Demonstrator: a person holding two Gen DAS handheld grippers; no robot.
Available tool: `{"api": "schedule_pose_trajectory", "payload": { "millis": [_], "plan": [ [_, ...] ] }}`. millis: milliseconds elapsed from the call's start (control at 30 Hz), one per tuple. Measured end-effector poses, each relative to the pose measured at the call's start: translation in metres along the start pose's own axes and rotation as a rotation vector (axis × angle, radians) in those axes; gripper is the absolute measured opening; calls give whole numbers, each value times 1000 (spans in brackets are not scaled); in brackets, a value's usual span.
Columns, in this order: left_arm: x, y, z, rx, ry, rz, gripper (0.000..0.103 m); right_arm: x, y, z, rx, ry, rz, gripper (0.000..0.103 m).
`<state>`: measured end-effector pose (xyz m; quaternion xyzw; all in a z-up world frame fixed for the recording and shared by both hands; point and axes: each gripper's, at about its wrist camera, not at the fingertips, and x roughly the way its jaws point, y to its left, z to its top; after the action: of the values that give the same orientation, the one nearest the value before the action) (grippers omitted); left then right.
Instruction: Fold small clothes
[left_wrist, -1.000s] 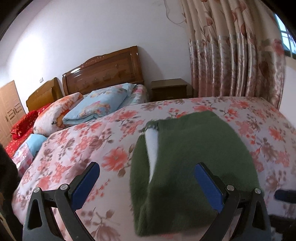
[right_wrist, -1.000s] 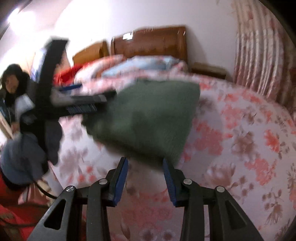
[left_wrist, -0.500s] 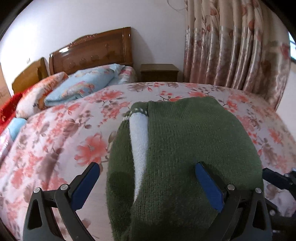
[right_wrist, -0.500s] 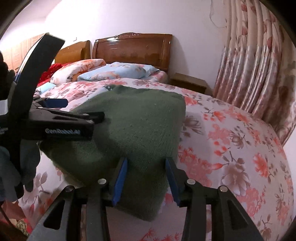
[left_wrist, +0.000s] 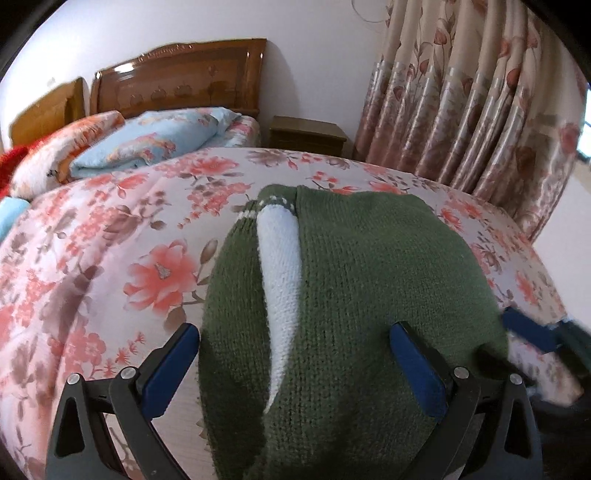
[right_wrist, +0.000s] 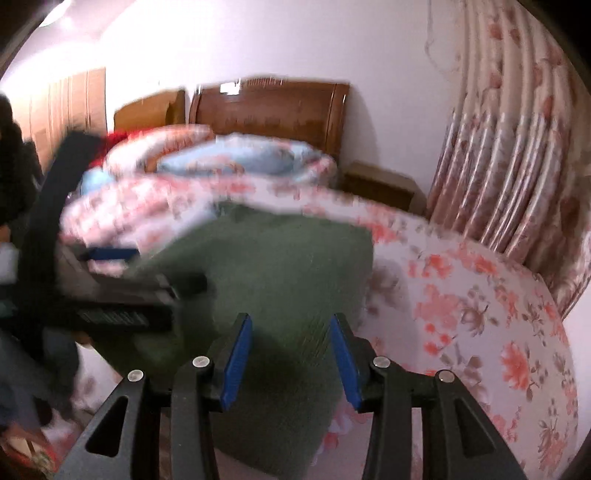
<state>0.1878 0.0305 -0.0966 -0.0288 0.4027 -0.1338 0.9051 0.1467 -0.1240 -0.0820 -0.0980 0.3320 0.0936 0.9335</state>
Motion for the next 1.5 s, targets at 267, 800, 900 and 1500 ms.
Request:
{"api": "schedule_pose_trajectory", "payload": {
  "millis": [267,800,900,1500],
  "plan": [
    [-26,-7,39,-8,-35,-50,103,-4,-7,-15,25,-84,20,52],
    [35,-42,62,232,-4,164,103,-2,-28,-20,125,-21,127,67],
    [30,-32,55,207,-11,164,103,-14,-35,-10,130,-65,149,66],
    [27,-13,44,125,-31,109,103,109,-76,78,122,115,152,47]
  ]
}}
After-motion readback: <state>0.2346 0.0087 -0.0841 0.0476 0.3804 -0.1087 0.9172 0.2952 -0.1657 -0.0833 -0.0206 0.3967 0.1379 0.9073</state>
